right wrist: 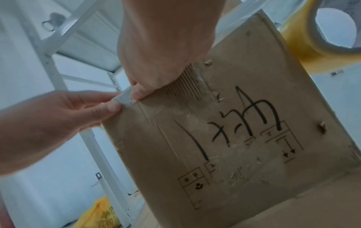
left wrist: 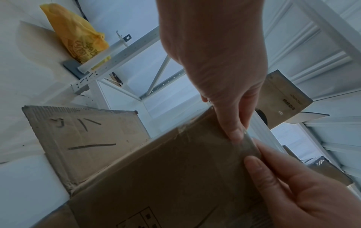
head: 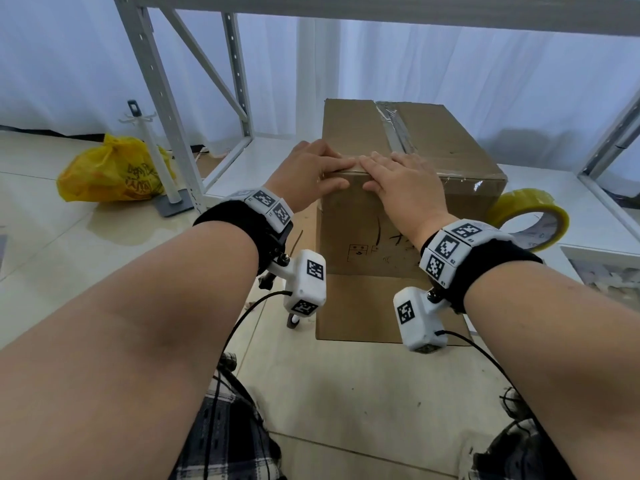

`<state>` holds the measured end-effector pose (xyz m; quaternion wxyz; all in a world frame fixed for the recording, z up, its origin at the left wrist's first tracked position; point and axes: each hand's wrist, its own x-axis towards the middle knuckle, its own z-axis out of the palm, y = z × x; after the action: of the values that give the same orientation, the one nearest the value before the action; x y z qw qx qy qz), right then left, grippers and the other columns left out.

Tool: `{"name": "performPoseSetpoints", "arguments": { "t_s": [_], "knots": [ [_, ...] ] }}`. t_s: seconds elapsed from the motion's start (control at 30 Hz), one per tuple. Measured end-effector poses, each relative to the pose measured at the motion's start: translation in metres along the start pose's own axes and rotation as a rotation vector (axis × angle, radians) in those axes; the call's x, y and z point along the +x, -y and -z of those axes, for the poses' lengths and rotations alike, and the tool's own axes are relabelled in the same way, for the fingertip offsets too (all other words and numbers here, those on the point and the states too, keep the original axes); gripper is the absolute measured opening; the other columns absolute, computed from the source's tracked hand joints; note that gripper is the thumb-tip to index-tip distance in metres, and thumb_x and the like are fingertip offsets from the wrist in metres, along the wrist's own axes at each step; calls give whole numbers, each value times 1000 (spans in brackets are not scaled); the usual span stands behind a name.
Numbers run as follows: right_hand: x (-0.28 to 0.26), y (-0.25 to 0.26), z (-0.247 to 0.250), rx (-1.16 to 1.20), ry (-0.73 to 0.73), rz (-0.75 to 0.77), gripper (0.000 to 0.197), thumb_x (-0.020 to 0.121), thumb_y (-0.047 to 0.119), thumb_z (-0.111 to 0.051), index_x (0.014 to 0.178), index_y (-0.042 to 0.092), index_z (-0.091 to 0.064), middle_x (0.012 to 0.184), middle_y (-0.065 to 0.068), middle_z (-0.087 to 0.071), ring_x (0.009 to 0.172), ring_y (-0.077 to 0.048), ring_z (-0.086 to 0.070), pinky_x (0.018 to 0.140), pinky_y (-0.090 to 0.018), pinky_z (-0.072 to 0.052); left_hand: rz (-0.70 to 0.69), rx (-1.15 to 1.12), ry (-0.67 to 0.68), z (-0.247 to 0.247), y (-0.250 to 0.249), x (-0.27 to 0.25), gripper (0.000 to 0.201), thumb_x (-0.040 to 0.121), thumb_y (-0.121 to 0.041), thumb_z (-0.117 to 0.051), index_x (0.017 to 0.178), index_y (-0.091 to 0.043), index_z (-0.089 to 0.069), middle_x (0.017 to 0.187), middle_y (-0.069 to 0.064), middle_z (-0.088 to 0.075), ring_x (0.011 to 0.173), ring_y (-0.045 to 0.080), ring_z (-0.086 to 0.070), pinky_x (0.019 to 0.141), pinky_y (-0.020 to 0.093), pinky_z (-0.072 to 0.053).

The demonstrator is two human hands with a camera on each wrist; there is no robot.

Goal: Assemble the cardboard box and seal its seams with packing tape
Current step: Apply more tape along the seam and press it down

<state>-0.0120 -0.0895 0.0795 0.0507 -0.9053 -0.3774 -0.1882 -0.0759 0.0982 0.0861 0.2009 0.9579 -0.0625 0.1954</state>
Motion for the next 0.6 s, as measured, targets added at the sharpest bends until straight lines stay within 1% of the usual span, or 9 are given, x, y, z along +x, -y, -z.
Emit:
{"name": "performPoseSetpoints", "arguments": {
  "t_s": [0.1, 0.17, 0.23, 0.27, 0.33, 0.37, 0.47, 0.53, 0.6],
  "knots": [
    [3, 1, 4, -8, 44, -9, 47, 101, 41, -33, 147, 29, -33, 151, 3, -37, 139, -25, -31, 115, -40, -15, -2, 9, -12, 0, -1, 0, 39, 92, -37, -57, 129, -26, -58, 117, 1, -55, 112, 20, -42, 94, 22, -24],
    [4, 1, 7, 0, 50, 6, 47, 101, 41, -35, 147, 29, -34, 150, 2, -39, 138, -23, -34, 114, -39, -18, 34, -15, -42, 1, -4, 4, 35, 93, -42, -53, 120, -25, -65, 110, 0, -56, 108, 18, -44, 89, 23, -27],
    [5, -1, 9, 41, 59, 6, 47, 100, 41, -40, 145, 28, -37, 149, 2, -41, 136, -23, -37, 114, -39, -21, 84, -56, -61, 1, -6, 9, 37, 90, -49, -53, 108, -23, -72, 103, 1, -57, 104, 18, -48, 85, 26, -33],
    [5, -1, 11, 78, 65, 5, 47, 99, 41, -41, 144, 27, -39, 148, 1, -43, 135, -23, -38, 114, -39, -23, 97, -67, -70, 1, -6, 11, 37, 87, -51, -56, 105, -23, -73, 100, 0, -57, 103, 18, -48, 85, 28, -36],
    [6, -3, 13, 181, 57, 6, 47, 98, 45, -41, 140, 26, -46, 144, 0, -48, 132, -22, -44, 111, -41, -31, 90, -65, -91, -1, -7, 12, 36, 84, -50, -60, 104, -23, -73, 99, 1, -56, 101, 18, -48, 86, 28, -37],
    [8, -4, 15, 226, 52, 3, 48, 98, 50, -39, 137, 27, -51, 142, 0, -51, 128, -22, -48, 108, -42, -36, 79, -56, -99, -1, -7, 11, 36, 84, -49, -61, 105, -22, -72, 98, 1, -56, 100, 17, -47, 84, 27, -36],
    [15, -8, 21, 258, 78, -30, 53, 95, 61, -31, 126, 32, -62, 127, 1, -63, 111, -22, -59, 92, -41, -47, 47, -27, -107, -3, -7, 9, 33, 86, -44, -62, 108, -21, -71, 95, -1, -52, 96, 16, -45, 80, 24, -32],
    [18, -5, 20, 259, 45, -68, 53, 93, 64, -34, 115, 31, -68, 110, 1, -70, 101, -23, -61, 84, -39, -49, 33, -30, -104, -3, -7, 8, 33, 86, -43, -62, 109, -21, -71, 96, 1, -53, 96, 16, -46, 80, 23, -32],
    [18, 4, 15, 192, -13, -105, 55, 90, 67, -34, 101, 29, -73, 92, 0, -69, 95, -25, -60, 79, -38, -47, 19, -52, -95, -3, -3, 5, 34, 85, -42, -63, 112, -23, -70, 100, 3, -56, 98, 17, -46, 82, 24, -33]
  ]
}}
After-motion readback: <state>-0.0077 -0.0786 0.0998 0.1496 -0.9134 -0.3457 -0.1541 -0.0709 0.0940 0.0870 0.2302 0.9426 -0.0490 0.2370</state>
